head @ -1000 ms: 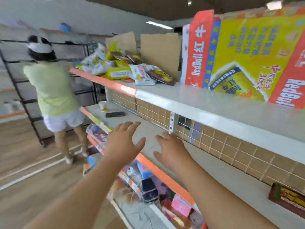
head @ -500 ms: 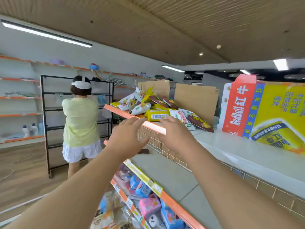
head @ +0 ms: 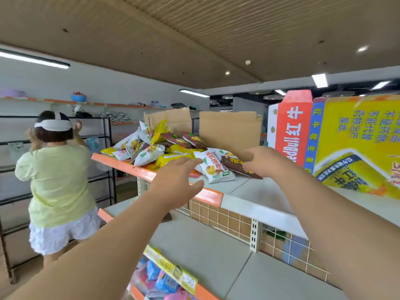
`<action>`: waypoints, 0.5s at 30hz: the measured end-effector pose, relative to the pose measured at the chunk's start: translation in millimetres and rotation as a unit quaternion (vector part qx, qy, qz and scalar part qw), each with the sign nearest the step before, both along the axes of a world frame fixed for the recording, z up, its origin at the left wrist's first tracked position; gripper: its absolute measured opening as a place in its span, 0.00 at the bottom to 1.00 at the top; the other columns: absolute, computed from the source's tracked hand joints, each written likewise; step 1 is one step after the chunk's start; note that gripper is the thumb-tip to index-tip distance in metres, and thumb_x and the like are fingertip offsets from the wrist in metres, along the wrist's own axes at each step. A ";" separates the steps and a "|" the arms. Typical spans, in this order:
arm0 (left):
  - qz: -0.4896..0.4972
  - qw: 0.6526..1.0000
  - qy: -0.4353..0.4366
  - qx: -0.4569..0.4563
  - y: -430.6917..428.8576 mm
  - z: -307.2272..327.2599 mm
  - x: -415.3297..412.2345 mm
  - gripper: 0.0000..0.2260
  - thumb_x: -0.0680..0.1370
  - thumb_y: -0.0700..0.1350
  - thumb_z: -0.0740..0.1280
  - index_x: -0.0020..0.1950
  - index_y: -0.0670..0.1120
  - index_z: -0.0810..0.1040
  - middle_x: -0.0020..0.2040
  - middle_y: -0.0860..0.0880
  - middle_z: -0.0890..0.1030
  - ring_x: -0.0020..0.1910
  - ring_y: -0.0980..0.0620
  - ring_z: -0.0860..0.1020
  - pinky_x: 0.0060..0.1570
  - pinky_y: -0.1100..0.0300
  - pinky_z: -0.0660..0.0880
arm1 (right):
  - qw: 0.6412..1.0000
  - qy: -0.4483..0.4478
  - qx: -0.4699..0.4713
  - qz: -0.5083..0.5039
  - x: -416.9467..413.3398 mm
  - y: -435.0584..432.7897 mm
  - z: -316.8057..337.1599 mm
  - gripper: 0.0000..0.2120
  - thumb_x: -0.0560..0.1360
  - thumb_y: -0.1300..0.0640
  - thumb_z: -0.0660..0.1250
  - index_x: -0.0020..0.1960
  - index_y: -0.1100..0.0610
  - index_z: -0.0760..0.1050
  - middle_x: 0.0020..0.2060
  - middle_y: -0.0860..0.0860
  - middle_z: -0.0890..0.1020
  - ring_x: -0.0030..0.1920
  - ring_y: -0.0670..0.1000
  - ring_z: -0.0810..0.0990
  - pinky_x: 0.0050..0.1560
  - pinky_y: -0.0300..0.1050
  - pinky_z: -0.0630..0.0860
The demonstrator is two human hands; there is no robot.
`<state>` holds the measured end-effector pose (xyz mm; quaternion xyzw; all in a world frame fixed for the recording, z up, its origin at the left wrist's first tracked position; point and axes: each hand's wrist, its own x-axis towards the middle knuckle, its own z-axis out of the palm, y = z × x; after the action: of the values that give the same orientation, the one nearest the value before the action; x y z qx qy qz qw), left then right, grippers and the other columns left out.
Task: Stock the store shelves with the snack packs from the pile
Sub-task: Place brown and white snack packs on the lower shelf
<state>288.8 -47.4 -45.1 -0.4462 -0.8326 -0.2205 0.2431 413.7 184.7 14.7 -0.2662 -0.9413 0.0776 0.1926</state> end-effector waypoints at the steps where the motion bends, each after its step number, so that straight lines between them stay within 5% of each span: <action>1: 0.001 1.000 0.001 -0.009 9.7 3.4 -8.6 0.28 0.77 0.60 0.66 0.76 0.60 0.67 0.75 0.55 0.70 0.74 0.51 0.66 0.70 0.52 0.69 | 1.000 -0.020 -0.001 -0.010 -9.7 11.3 1.1 0.20 0.75 0.49 0.67 0.67 0.50 0.75 0.58 0.54 0.81 0.53 0.57 0.79 0.54 0.49 0.79; 4: 0.001 0.999 0.002 -0.032 36.7 18.2 -33.2 0.27 0.77 0.58 0.67 0.76 0.60 0.68 0.74 0.55 0.70 0.72 0.51 0.68 0.69 0.52 0.70 | 0.996 -0.086 -0.005 -0.008 -43.6 37.9 4.9 0.19 0.76 0.50 0.66 0.66 0.52 0.75 0.50 0.53 0.80 0.49 0.55 0.79 0.43 0.44 0.76; 8: 0.004 0.997 0.026 -0.071 70.2 32.2 -64.8 0.26 0.76 0.56 0.68 0.75 0.60 0.69 0.71 0.55 0.73 0.71 0.49 0.70 0.67 0.51 0.71 | 0.981 -0.192 0.022 -0.010 -85.7 63.5 9.9 0.23 0.76 0.45 0.68 0.68 0.54 0.76 0.61 0.53 0.80 0.58 0.56 0.80 0.59 0.49 0.78; 12: -0.006 0.991 0.044 -0.123 104.2 28.5 -90.6 0.29 0.74 0.46 0.67 0.74 0.61 0.69 0.71 0.56 0.72 0.70 0.47 0.69 0.65 0.47 0.72 | 0.974 -0.222 0.042 0.002 -109.6 78.0 8.2 0.27 0.75 0.44 0.70 0.71 0.52 0.72 0.60 0.52 0.80 0.50 0.54 0.80 0.57 0.49 0.78; 15: -0.011 0.977 0.114 -0.178 122.5 20.8 -99.7 0.34 0.72 0.37 0.64 0.75 0.62 0.68 0.73 0.56 0.69 0.70 0.46 0.67 0.60 0.47 0.73 | 0.971 -0.235 0.047 0.015 -121.1 82.9 -7.8 0.36 0.73 0.45 0.73 0.78 0.50 0.63 0.70 0.52 0.74 0.63 0.56 0.76 0.63 0.51 0.75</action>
<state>189.1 75.1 -24.3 -0.5135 -0.8203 -0.0190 0.2512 292.6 267.6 6.9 -0.2539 -0.9665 -0.0286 -0.0226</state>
